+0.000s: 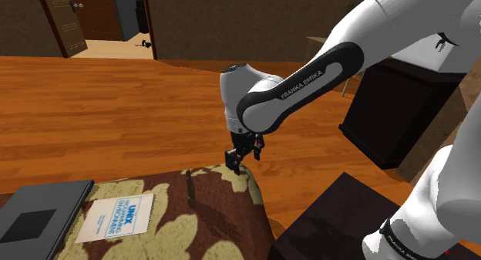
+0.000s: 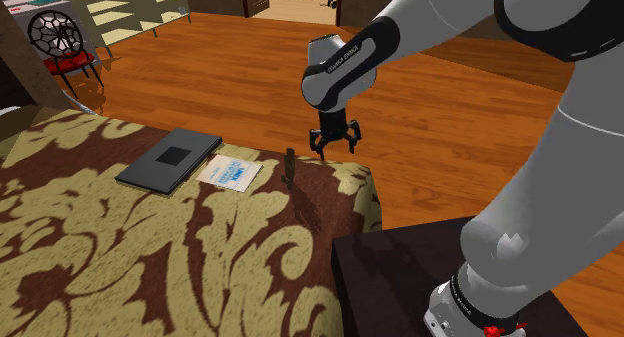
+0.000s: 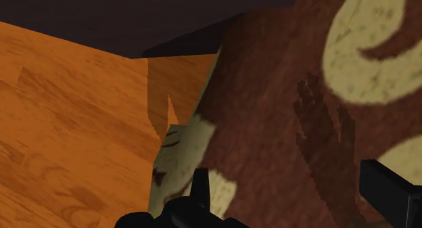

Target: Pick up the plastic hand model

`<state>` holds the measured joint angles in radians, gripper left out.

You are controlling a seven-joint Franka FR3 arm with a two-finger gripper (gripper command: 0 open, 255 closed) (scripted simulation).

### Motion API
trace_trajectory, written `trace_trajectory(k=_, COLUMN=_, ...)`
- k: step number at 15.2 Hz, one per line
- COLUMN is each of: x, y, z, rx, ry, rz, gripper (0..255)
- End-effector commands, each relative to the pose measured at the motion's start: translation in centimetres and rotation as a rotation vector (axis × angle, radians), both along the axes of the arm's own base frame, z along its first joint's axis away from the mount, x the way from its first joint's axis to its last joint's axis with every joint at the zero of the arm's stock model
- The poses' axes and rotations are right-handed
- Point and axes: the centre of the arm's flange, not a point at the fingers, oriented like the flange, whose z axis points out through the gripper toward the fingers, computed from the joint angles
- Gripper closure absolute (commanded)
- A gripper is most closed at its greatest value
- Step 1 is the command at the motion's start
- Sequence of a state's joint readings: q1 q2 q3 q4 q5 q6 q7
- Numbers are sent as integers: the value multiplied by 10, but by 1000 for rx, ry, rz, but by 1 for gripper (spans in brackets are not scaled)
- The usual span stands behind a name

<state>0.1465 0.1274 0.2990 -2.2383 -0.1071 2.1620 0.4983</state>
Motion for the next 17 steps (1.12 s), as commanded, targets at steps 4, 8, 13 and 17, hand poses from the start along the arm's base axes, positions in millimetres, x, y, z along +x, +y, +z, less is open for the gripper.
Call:
trace_trajectory(k=4, x=30, y=43, z=-41, rx=0, ry=-10, rz=16, gripper=0)
trace_trajectory(k=8, x=53, y=78, z=-73, rx=-1, ry=-17, rz=28, gripper=0)
trace_trajectory(k=13, x=80, y=122, z=-113, rx=-2, ry=-27, rz=44, gripper=0)
trace_trajectory(k=17, x=102, y=157, z=-145, rx=-3, ry=-34, rz=57, gripper=0)
